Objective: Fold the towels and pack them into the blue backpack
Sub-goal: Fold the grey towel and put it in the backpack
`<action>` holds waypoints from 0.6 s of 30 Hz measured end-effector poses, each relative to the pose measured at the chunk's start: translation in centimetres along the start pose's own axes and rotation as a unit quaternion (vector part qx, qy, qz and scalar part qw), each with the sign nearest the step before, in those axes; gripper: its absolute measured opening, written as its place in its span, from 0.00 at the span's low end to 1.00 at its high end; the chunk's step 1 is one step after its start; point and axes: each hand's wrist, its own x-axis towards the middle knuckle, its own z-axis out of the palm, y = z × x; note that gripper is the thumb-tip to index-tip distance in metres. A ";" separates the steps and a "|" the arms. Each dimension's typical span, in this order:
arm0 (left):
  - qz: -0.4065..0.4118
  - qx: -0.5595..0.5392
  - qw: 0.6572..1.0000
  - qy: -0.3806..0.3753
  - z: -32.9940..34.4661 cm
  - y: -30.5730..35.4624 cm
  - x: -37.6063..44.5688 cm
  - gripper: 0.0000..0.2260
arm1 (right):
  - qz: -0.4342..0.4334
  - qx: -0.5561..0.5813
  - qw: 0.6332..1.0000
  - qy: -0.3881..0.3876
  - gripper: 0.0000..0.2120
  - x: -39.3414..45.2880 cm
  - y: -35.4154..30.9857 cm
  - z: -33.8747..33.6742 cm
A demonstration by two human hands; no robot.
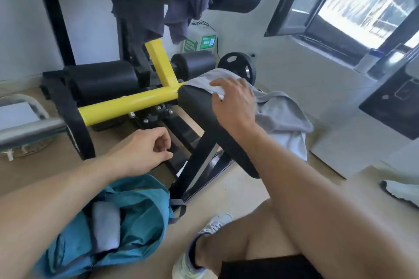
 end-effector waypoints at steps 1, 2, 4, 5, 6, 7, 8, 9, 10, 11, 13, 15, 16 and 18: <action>0.015 -0.008 1.000 0.005 0.2 0.5 0.1 0.08 | 0.067 -0.022 0.997 -0.010 0.21 0.3 1.3 -0.7; 0.027 -0.011 1.000 0.011 0.3 0.8 0.2 0.07 | 0.124 -0.049 0.991 -0.025 0.25 0.7 2.6 -1.4; 0.034 -0.014 0.999 0.023 0.3 0.9 0.4 0.06 | 0.207 -0.099 0.972 -0.057 0.28 1.7 4.7 -2.2; 0.034 -0.017 0.999 0.029 0.2 0.8 0.5 0.06 | 0.243 -0.114 0.960 -0.075 0.29 2.1 5.6 -2.5; 0.033 -0.021 0.999 0.037 0.1 0.7 0.5 0.07 | 0.278 -0.120 0.948 -0.092 0.30 2.2 6.5 -2.8; 0.033 -0.025 0.998 0.045 0.0 0.7 0.5 0.09 | 0.310 -0.122 0.937 -0.106 0.31 2.2 7.3 -2.9; 0.032 -0.029 0.998 0.053 -0.1 0.6 0.6 0.10 | 0.338 -0.121 0.926 -0.115 0.31 2.2 8.1 -2.9; 0.032 -0.033 0.997 0.062 -0.3 0.5 0.6 0.11 | 0.356 -0.122 0.918 -0.123 0.31 2.1 8.8 -2.8; 0.033 -0.037 0.996 0.069 -0.4 0.4 0.6 0.12 | 0.363 -0.125 0.914 -0.129 0.30 2.0 9.3 -2.6; 0.034 -0.041 0.996 0.074 -0.5 0.2 0.7 0.13 | 0.358 -0.131 0.916 -0.124 0.27 2.0 9.6 -2.5; 0.032 -0.045 0.996 0.073 -0.8 -0.2 0.8 0.14 | 0.325 -0.137 0.933 -0.075 0.21 2.0 9.5 -2.6; 0.029 -0.045 0.996 0.069 -1.0 -0.6 0.7 0.16 | 0.270 -0.089 0.958 0.027 0.16 2.0 8.2 -3.2; 0.029 -0.049 0.996 0.071 -1.1 -0.6 0.6 0.17 | 0.228 -0.032 0.968 0.098 0.14 1.8 7.0 -3.7; 0.034 -0.064 0.993 0.092 -1.3 -0.6 0.5 0.23 | 0.099 0.107 0.958 0.246 0.12 1.6 4.3 -4.3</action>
